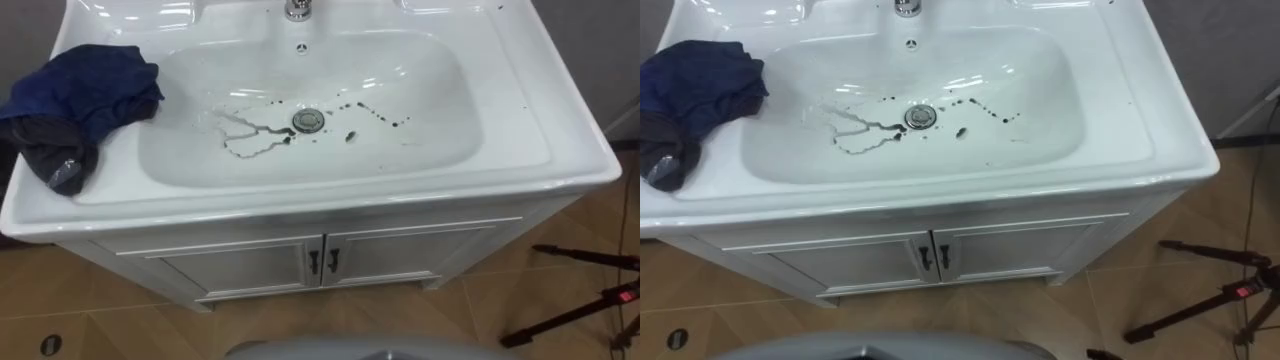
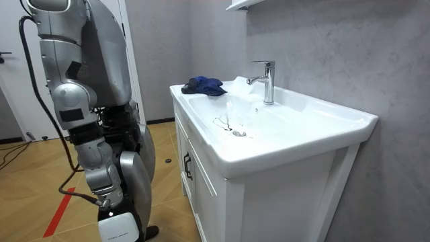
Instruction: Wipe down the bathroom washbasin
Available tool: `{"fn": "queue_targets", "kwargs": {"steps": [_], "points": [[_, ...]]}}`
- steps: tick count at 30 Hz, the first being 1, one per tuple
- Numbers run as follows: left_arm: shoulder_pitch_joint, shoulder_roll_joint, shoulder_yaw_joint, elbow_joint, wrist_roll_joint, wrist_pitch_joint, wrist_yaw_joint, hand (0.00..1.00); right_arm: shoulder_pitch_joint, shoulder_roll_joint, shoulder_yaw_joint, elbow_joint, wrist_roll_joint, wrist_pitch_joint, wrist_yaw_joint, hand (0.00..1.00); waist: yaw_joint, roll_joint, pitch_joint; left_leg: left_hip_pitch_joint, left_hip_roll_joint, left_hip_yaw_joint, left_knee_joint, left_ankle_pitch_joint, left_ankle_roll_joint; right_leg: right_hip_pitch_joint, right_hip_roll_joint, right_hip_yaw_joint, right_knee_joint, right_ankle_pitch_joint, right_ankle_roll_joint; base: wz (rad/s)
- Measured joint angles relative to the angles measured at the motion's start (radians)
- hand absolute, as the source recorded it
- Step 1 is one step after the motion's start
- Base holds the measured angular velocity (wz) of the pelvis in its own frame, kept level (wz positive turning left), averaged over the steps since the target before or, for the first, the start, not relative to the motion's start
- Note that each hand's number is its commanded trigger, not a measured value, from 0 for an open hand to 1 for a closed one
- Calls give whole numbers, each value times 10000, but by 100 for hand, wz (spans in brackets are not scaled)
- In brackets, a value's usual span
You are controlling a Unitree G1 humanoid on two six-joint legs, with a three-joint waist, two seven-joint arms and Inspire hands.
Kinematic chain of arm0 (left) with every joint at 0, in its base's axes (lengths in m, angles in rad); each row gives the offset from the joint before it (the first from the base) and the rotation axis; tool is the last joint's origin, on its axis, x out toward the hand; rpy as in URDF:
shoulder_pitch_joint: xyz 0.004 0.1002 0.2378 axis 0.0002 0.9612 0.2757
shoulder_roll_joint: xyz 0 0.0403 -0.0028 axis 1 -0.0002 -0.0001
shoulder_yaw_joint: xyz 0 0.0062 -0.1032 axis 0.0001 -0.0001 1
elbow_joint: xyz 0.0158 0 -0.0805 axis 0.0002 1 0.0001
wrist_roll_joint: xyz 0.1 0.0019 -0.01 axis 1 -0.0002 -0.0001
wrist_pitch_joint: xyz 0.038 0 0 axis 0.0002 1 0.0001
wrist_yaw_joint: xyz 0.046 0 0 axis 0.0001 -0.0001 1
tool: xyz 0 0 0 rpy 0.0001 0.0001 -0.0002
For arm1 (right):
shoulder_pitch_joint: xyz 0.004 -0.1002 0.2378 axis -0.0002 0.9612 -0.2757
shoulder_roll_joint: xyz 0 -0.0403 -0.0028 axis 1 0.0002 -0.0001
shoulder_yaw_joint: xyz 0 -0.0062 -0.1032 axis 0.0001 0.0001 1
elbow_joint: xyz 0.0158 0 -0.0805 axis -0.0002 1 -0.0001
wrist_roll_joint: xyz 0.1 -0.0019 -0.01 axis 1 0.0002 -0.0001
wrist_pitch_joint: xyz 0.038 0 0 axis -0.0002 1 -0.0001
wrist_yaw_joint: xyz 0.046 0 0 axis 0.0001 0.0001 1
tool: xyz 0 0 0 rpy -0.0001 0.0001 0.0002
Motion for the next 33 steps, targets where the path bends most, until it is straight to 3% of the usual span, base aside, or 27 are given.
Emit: {"fn": "queue_targets", "kwargs": {"steps": [33], "points": [[-18, -7, 9, -26, 22, 5, 347, 0, 15, -42, -99, 65, 165, 12, 247, 0, -126, 66, -33, 8, -1, 30, -26, 0, -1, -15, 17, 33, 15, -2, -1, 0]]}}
